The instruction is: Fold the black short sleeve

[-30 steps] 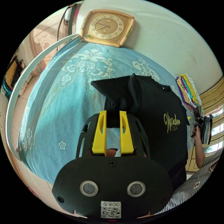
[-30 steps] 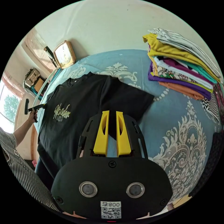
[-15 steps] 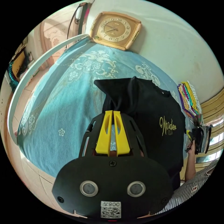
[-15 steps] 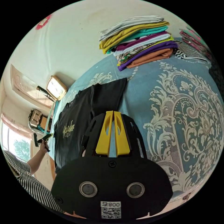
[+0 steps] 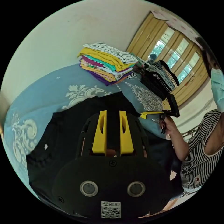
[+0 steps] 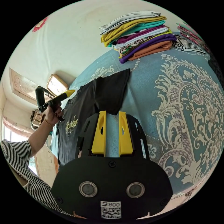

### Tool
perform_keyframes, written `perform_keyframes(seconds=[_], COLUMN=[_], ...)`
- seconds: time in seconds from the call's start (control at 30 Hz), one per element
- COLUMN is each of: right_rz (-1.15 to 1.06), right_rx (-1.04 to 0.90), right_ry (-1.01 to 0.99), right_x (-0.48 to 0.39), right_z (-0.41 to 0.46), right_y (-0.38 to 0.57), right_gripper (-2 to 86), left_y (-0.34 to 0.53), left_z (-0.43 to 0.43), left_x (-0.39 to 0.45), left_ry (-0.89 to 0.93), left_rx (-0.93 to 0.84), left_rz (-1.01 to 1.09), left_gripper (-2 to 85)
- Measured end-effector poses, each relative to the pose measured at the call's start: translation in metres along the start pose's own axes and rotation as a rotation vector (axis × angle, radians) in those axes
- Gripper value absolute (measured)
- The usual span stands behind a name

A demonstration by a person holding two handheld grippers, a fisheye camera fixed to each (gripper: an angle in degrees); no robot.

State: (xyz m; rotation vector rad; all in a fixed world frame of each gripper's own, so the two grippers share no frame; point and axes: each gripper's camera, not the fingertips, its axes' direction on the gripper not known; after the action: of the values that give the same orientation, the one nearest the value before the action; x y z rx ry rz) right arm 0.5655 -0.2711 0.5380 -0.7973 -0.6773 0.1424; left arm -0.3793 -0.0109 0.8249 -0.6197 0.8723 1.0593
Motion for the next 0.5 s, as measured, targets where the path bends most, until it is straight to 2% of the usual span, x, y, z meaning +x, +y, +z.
perform_keyframes(seconds=[0.2, 0.43, 0.5], right_rz=[0.007, -0.001, -0.009], right_rx=[0.005, 0.011, 0.012], right_ry=[0.034, -0.007, -0.007], right_x=[0.016, 0.030, 0.031], right_z=[0.001, 0.004, 0.006], right_y=[0.004, 0.010, 0.012], right_gripper=[7.9, 6.8, 6.4], left_y=[-0.107, -0.169, -0.180], left_z=[0.127, 0.213, 0.246], left_x=[0.037, 0.059, 0.061], left_ry=[-0.017, -0.061, -0.099], left_rx=[-0.149, -0.266, -0.361], left_rz=[0.243, 0.360, 0.384], left_gripper=[8.9, 8.5, 7.2])
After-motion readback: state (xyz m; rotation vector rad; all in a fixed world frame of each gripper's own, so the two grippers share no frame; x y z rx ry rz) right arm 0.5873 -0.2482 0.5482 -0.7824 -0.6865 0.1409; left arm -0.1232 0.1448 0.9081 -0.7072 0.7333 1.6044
